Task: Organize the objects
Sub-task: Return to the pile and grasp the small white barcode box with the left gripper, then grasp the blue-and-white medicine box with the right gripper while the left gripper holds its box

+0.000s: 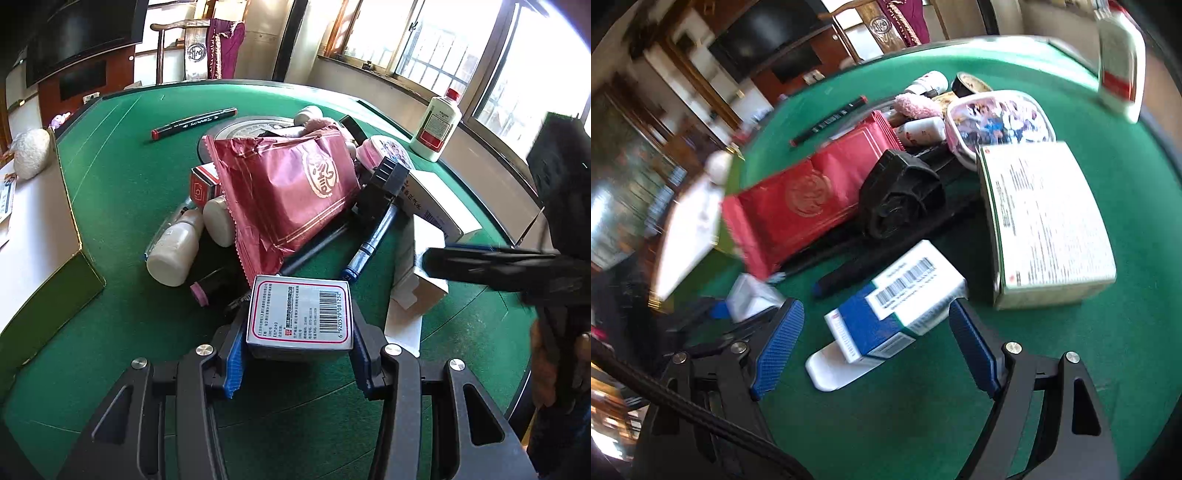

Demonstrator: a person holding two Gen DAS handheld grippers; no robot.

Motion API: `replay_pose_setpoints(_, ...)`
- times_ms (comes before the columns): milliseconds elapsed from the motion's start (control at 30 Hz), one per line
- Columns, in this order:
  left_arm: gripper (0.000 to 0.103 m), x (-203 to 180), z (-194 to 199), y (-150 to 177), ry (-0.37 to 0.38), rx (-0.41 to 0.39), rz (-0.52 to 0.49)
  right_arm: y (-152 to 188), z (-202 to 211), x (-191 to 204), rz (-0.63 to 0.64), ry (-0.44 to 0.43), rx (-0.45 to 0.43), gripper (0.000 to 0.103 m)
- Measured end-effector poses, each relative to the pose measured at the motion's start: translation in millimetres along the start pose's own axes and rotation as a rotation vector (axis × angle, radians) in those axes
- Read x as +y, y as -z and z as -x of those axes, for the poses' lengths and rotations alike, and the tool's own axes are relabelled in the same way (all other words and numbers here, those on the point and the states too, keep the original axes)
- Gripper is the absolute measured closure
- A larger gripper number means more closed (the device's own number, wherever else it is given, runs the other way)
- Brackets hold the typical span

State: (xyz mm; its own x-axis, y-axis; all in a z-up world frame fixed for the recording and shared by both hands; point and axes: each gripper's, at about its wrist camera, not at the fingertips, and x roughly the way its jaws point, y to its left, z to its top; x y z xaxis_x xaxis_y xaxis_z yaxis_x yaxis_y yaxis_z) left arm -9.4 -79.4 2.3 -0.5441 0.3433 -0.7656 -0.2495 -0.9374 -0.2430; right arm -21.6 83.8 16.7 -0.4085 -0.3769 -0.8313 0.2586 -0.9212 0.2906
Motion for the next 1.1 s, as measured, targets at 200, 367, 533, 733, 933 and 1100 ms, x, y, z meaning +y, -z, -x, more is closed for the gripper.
replay_pose_setpoints(200,0.061,0,-3,-2,-0.002,0.002,-0.001,2,-10,32,0.273,0.128,-0.07,0.035)
replay_pose_setpoints(367,0.06,-3,-8,-4,-0.013,0.019,-0.008,2,6,9,0.282,0.12,-0.088,0.057)
replay_pose_setpoints(533,0.058,-9,-10,-4,-0.031,0.02,-0.027,4,8,-15,0.195,0.126,-0.063,0.055)
replay_pose_setpoints(733,0.053,-16,-13,-4,-0.054,0.021,-0.054,-2,0,-15,0.177,0.124,-0.079,0.059)
replay_pose_setpoints(933,0.06,-11,-12,-4,-0.018,0.012,-0.037,0,0,-16,0.225,0.183,-0.128,0.065)
replay_pose_setpoints(1100,0.059,-11,-12,-4,-0.016,0.013,-0.037,-5,-2,-30,0.149,0.101,-0.099,0.061)
